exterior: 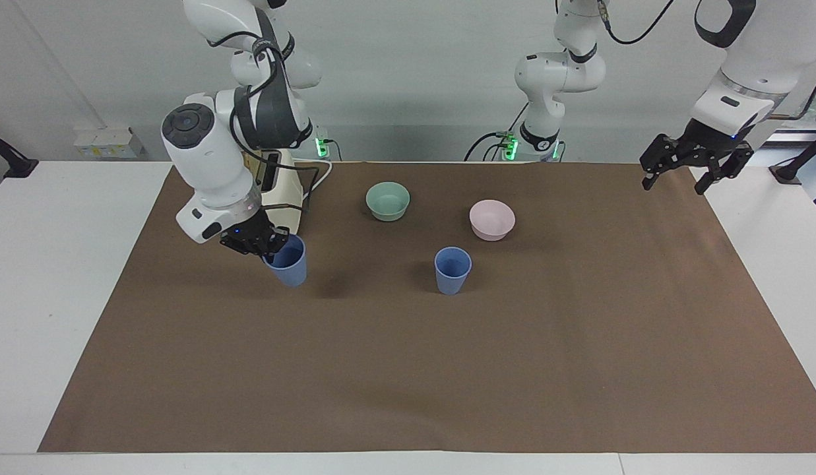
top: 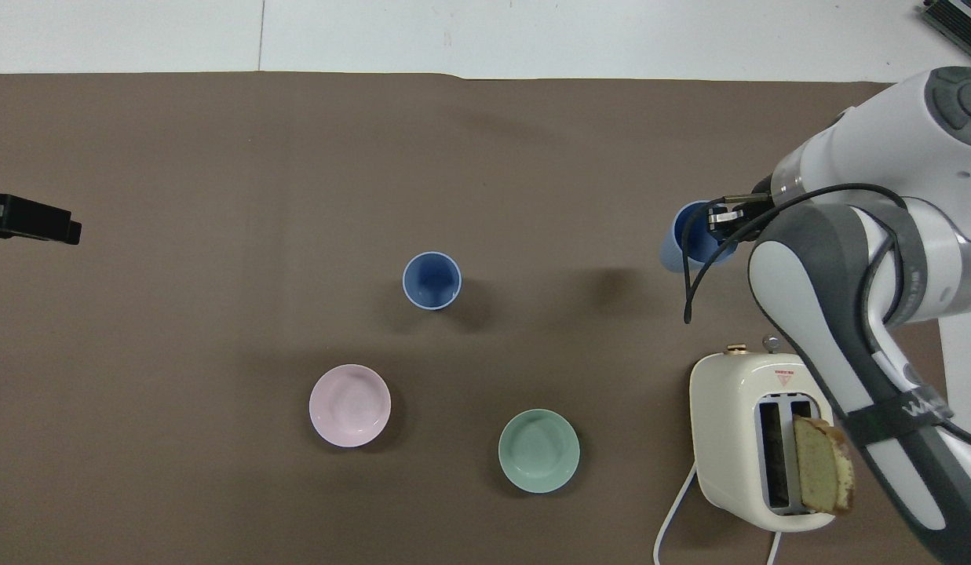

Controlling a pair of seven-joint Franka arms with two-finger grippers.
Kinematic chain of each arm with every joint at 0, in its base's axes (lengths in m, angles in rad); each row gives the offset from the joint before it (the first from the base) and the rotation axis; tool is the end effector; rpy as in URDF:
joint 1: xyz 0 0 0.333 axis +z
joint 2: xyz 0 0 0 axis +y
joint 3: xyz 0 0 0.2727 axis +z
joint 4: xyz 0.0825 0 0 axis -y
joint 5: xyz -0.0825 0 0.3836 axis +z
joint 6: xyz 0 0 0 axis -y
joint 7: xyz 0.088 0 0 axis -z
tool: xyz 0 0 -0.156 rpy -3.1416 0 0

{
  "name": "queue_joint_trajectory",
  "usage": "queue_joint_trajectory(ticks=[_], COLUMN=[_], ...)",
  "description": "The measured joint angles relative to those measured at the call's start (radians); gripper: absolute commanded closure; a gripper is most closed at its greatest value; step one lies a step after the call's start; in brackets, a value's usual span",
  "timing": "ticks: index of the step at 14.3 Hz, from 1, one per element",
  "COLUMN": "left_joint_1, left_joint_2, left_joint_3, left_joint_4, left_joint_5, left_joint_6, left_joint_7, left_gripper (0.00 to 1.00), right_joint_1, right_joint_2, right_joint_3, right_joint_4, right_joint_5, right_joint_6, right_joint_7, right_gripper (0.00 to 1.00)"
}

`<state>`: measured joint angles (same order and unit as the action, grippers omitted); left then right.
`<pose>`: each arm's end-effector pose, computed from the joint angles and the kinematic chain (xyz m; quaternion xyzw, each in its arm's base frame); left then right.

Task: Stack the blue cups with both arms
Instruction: 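Carry the held blue cup with the right gripper over the placed cup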

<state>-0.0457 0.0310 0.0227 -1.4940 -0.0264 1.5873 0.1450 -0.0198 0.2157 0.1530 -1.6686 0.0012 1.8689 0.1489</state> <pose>0.5676 -0.0173 0.5528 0.9959 -0.0841 0.0319 0.0109 0.6098 0.0779 0.3860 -0.9998 0.0097 0.0088 0.0158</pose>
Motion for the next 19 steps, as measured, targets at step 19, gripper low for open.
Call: queue_joint_trajectory(ticks=[19], left_joint_1=[0.002], left_joint_2=[-0.003], left_joint_3=[0.007], left_joint_4=[0.0], left_joint_5=[0.0], left_joint_6=[-0.014], left_joint_7=[-0.031], left_gripper=[0.0], right_joint_1=[0.369], right_joint_2=[0.051], right_joint_3=[0.025], right_joint_4=[0.179], right_joint_5=[0.011], right_joint_6=[0.001], right_joint_7=[0.561], right_gripper=[1.0])
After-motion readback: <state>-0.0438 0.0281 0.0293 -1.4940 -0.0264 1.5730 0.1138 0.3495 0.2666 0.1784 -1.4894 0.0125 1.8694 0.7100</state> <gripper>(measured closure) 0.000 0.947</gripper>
